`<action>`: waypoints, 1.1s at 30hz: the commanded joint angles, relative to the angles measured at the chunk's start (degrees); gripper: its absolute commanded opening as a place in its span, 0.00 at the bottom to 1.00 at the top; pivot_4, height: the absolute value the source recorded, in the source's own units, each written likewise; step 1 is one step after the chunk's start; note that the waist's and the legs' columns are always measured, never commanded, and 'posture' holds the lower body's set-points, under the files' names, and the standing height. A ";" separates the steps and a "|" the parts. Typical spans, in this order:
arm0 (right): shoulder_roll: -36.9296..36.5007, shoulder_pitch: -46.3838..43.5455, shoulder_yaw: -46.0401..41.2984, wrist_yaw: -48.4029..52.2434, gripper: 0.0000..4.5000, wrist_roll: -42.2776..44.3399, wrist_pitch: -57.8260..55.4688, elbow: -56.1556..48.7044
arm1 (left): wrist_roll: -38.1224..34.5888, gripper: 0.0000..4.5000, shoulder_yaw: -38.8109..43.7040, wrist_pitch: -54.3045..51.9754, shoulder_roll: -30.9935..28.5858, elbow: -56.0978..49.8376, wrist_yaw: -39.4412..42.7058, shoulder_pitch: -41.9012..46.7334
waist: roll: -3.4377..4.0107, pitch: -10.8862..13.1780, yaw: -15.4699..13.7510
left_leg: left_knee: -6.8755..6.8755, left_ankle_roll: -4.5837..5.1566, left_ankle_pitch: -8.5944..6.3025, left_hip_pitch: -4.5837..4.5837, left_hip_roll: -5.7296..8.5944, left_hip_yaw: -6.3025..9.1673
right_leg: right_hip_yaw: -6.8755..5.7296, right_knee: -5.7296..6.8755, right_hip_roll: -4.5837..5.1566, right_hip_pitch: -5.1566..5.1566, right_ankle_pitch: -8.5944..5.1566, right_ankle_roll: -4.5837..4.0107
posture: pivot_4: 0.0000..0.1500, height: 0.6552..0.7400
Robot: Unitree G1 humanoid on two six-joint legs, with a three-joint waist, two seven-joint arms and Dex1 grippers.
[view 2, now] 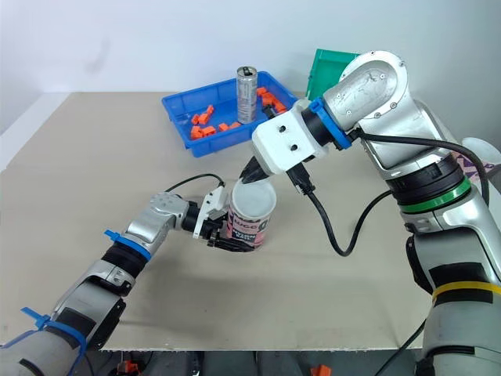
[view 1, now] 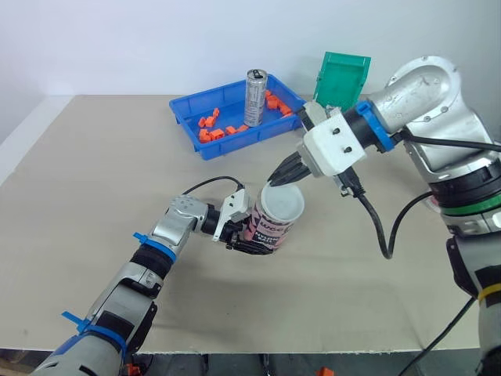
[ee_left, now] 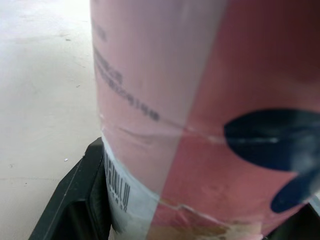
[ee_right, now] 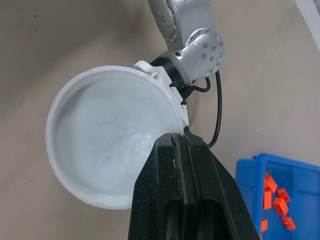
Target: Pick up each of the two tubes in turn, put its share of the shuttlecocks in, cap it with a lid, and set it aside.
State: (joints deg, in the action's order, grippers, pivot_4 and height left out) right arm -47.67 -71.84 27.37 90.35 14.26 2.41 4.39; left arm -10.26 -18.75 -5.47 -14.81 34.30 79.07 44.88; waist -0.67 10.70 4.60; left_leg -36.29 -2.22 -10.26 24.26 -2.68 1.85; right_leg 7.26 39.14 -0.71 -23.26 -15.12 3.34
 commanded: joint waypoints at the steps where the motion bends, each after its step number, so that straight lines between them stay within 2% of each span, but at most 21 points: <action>1: -1.36 0.00 0.33 2.15 0.01 0.45 0.88 -2.77 | 3.43 0.64 -0.82 -1.11 -2.38 2.41 -1.08 -1.41 | 0.00 0.00 0.00 | 0.00 0.00 0.00 0.00 0.00 0.00 | 0.00 0.00 0.00 0.00 0.00 0.00 | 1.00 1.00; 12: 0.27 1.22 1.49 2.15 0.01 -3.78 4.04 -2.42 | 3.04 0.64 -0.36 -1.73 -2.70 1.75 -1.28 -1.47 | 0.00 0.00 0.00 | 0.00 0.00 0.00 0.00 0.00 0.00 | 0.00 0.00 0.00 0.00 0.00 0.00 | 1.00 1.00; 16: 2.80 2.74 2.27 1.71 0.31 -8.88 6.83 -0.86 | 3.00 0.64 -0.27 -1.93 -2.68 1.50 -1.48 -1.63 | 0.00 -0.01 0.04 | 0.00 0.00 0.00 -0.03 -0.01 0.00 | -0.01 0.00 -0.01 0.00 0.01 -0.01 | 1.00 1.00; 17: 3.03 3.16 2.50 1.94 0.31 -9.08 6.78 -0.98 | 2.97 0.64 -0.19 -2.03 -2.66 1.41 -1.57 -1.65 | -0.05 -0.04 0.04 | 0.00 0.00 0.00 -0.02 -0.01 -0.01 | 0.00 0.01 -0.01 -0.01 0.01 -0.01 | 1.00 1.00; 18: 2.96 3.52 2.96 2.09 0.49 -9.16 7.01 -1.17 | 2.95 0.64 -0.12 -2.15 -2.65 1.31 -1.64 -1.68 | -0.09 -0.07 0.04 | 0.00 0.00 0.00 -0.04 -0.03 0.00 | -0.03 0.01 -0.03 0.01 0.01 -0.02 | 1.00 1.00; 19: 2.90 3.75 3.26 2.15 0.52 -9.23 7.23 -1.28 | 2.95 0.64 -0.07 -2.25 -2.65 1.23 -1.67 -1.71 | -0.11 -0.09 0.05 | 0.01 0.00 0.00 -0.05 -0.04 0.00 | -0.03 0.01 -0.03 0.02 0.00 -0.02 | 1.00 1.00; 22: 3.49 4.37 3.29 2.14 0.81 -9.50 7.06 -1.54 | 2.86 0.64 0.01 -2.54 -2.76 0.90 -1.73 -1.86 | -0.16 -0.16 0.05 | 0.01 0.00 0.00 -0.10 -0.04 0.00 | -0.02 0.01 -0.03 0.06 0.01 -0.03 | 1.00 1.00; 26: 6.35 0.58 -1.16 1.73 0.81 -8.33 3.90 3.50 | 2.84 0.64 -0.03 -2.73 -2.85 0.63 -1.79 -2.03 | -0.38 -0.35 0.33 | 0.01 0.00 0.00 -0.19 -0.07 -0.01 | -0.04 0.01 -0.04 0.09 0.06 -0.09 | 1.00 1.00; 30: 5.59 -3.60 -4.06 2.15 0.81 -1.16 -2.19 6.31 | 2.91 0.64 0.05 -2.87 -2.80 0.50 -1.71 -2.05 | -0.37 -0.31 0.50 | 0.01 0.07 0.06 -0.19 -0.08 -0.05 | -0.02 0.01 -0.04 0.04 0.20 -0.16 | 1.00 1.00; 33: 1.85 -3.90 -2.61 2.15 0.63 5.95 -5.21 4.27 | 2.91 0.64 0.05 -2.71 -2.71 0.74 -1.74 -1.90 | -0.38 -0.30 0.48 | 0.02 0.11 0.08 -0.12 -0.08 -0.04 | -0.02 0.01 -0.04 0.00 0.18 -0.16 | 1.00 1.00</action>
State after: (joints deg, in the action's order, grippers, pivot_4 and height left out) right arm -44.26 -74.28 26.40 90.31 16.27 -1.14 10.59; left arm -10.25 -18.08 -7.61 -15.57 32.93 78.11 44.01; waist -1.05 10.40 5.08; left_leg -36.24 -2.11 -10.18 24.19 -2.75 1.81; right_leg 7.24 39.13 -0.74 -23.27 -14.98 3.20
